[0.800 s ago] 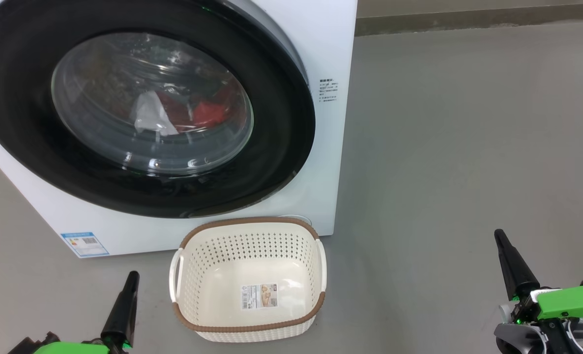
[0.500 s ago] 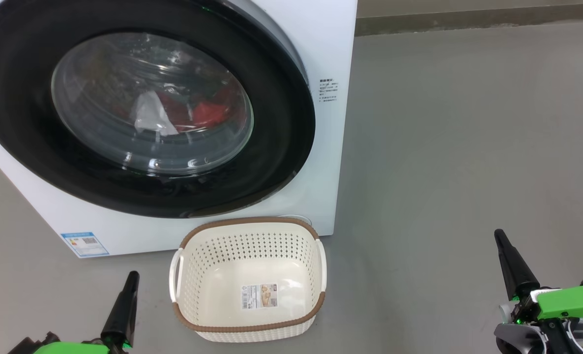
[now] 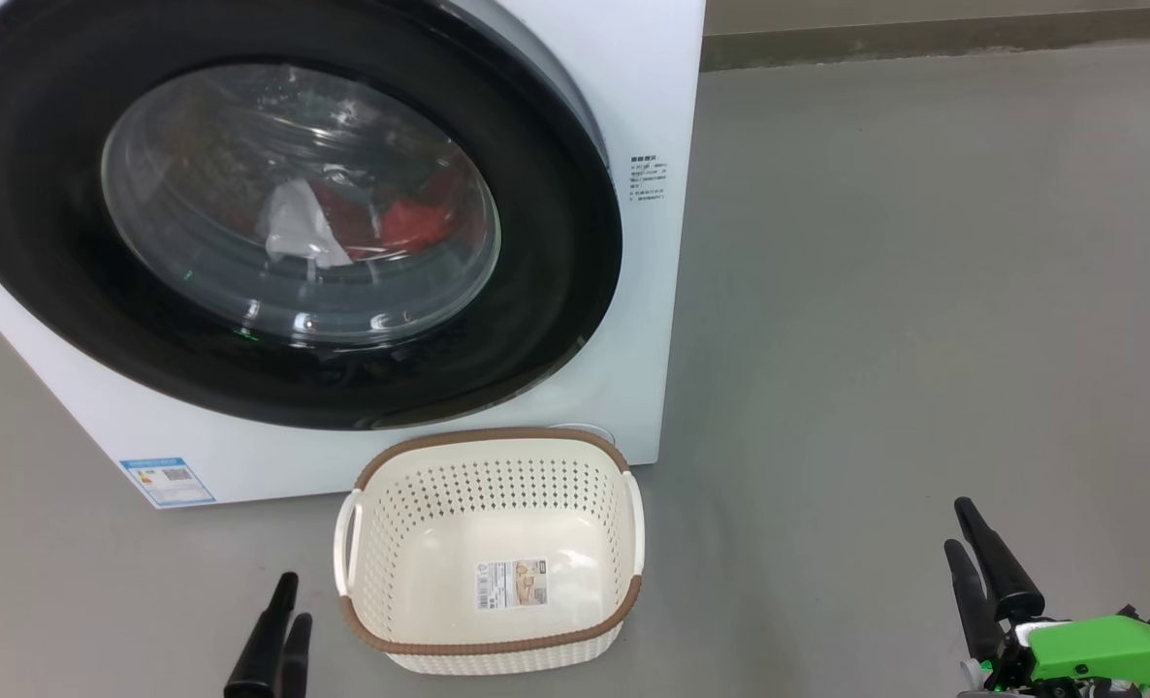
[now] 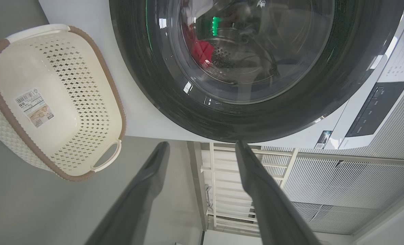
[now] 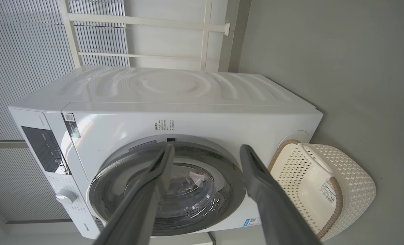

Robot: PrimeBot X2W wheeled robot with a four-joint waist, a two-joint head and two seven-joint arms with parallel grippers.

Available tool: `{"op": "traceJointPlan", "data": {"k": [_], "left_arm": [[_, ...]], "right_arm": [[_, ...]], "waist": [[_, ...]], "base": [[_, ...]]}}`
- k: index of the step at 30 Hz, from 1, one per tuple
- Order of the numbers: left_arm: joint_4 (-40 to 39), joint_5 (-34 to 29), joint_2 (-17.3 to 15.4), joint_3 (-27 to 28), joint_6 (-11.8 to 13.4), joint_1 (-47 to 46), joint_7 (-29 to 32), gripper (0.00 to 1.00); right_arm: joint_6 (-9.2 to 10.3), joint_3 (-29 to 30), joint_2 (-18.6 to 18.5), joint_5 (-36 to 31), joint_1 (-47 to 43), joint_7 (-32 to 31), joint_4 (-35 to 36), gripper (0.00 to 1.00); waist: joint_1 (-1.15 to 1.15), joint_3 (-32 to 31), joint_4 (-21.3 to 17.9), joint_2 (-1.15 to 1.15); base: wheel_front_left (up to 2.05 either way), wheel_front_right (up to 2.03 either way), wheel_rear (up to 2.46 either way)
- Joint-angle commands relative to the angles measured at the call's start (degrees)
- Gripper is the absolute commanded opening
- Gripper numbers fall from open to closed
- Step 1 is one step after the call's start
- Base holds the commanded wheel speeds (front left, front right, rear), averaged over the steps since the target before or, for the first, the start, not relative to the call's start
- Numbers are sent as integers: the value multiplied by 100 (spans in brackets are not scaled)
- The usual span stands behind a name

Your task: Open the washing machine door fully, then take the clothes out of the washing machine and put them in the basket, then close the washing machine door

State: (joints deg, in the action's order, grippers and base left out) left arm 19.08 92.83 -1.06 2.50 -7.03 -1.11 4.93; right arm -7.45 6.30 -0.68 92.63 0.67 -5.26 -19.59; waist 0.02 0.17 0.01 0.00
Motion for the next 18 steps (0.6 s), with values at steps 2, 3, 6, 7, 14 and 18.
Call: {"op": "traceJointPlan", "data": {"k": [2, 3, 6, 7, 14, 18], "left_arm": [[-167, -105, -77, -42, -5, -199, -61, 100], [-172, -136, -79, -59, -6, -207, -79, 100], [-187, -270, -81, -76, -7, -224, -131, 100], [-188, -324, -81, -78, -7, -227, -148, 100], [-211, -805, -80, -67, -10, -262, -266, 100], [-216, -989, -82, -76, -11, -279, -317, 100]], "right_arm": [[-1, -87, -103, -140, 219, 87, 179, 100], [-1, -117, -116, -174, 229, 112, 179, 100], [-1, -205, -154, -306, 260, 176, 154, 100], [-1, -219, -164, -365, 273, 194, 144, 100], [-2, -221, -145, -902, 346, 312, 137, 100], [-2, -194, -127, -1162, 373, 362, 160, 100]], "waist": [[-1, 10, 0, 0], [-1, 12, 0, 0], [-2, 15, 1, 0], [-2, 16, 0, 0], [-2, 32, -5, 0], [-2, 41, -6, 0]], "base": [[0, 0, 0], [0, 0, 0], [0, 0, 0], [0, 0, 0], [0, 0, 0], [0, 0, 0]]}}
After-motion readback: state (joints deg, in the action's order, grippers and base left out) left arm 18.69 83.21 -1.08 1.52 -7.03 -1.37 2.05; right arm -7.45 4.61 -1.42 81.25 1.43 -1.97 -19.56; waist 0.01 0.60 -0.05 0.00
